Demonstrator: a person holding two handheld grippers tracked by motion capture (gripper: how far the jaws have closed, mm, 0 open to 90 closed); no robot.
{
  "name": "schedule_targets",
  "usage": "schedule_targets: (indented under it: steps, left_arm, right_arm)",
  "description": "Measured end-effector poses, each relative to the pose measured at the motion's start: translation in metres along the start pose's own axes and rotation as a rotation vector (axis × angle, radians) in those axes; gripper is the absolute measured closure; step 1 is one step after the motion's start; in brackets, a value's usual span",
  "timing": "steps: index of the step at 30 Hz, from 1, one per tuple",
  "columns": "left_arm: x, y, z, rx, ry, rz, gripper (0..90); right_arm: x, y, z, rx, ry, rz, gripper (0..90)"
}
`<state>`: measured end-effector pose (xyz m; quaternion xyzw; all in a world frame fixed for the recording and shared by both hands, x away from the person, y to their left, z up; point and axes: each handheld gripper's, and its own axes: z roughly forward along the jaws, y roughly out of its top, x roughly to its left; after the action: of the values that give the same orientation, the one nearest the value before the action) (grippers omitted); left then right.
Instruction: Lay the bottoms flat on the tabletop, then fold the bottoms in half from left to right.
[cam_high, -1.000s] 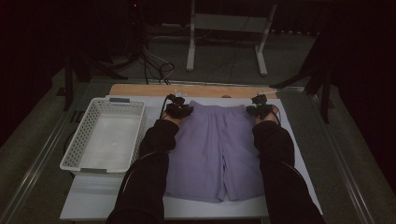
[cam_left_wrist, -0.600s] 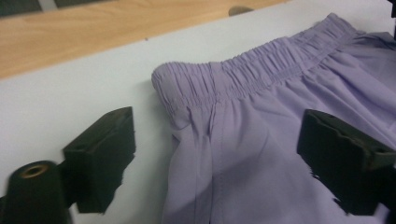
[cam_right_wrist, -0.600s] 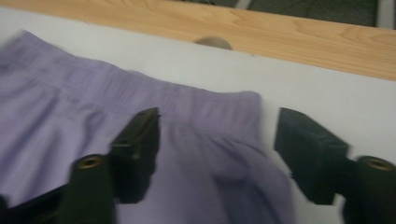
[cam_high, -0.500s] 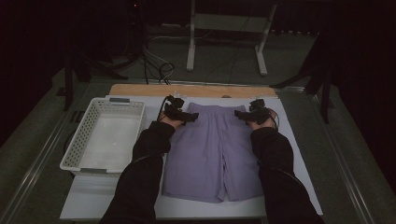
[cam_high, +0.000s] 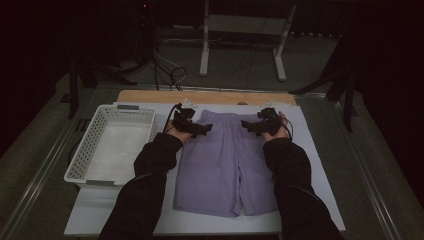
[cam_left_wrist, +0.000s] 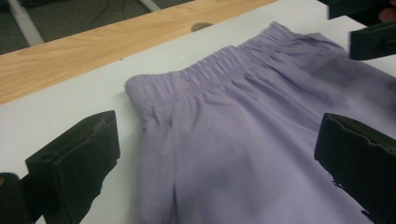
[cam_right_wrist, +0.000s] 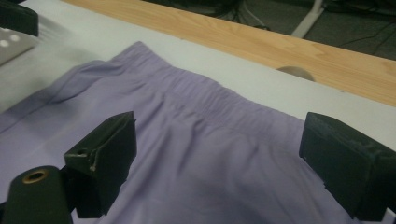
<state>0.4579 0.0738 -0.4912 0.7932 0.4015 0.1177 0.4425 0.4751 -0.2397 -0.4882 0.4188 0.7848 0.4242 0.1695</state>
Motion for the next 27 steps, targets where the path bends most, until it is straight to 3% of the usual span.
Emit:
schedule_targets:
  steps: [5, 8, 14, 20, 27]
  left_arm:
    - [-0.005, -0.004, -0.011, 0.011, -0.007, 0.027, 0.7]
    - [-0.007, -0.004, -0.018, -0.007, -0.019, 0.017, 0.7]
    - [-0.012, -0.004, -0.039, -0.022, -0.032, 0.024, 0.7]
    - [-0.019, -0.012, -0.058, -0.044, -0.016, 0.052, 0.7]
    - [-0.034, -0.019, -0.071, -0.019, -0.007, 0.068, 0.7]
  right_arm:
    - [0.010, 0.006, 0.000, -0.018, 0.032, 0.001, 10.8]
    - [0.012, 0.008, 0.000, -0.023, 0.037, 0.006, 10.8]
    - [0.025, 0.016, -0.001, -0.065, 0.030, -0.036, 10.8]
    - [0.041, 0.025, 0.000, -0.092, 0.048, -0.068, 10.6]
    - [0.056, 0.034, 0.005, -0.099, 0.094, -0.075, 10.6]
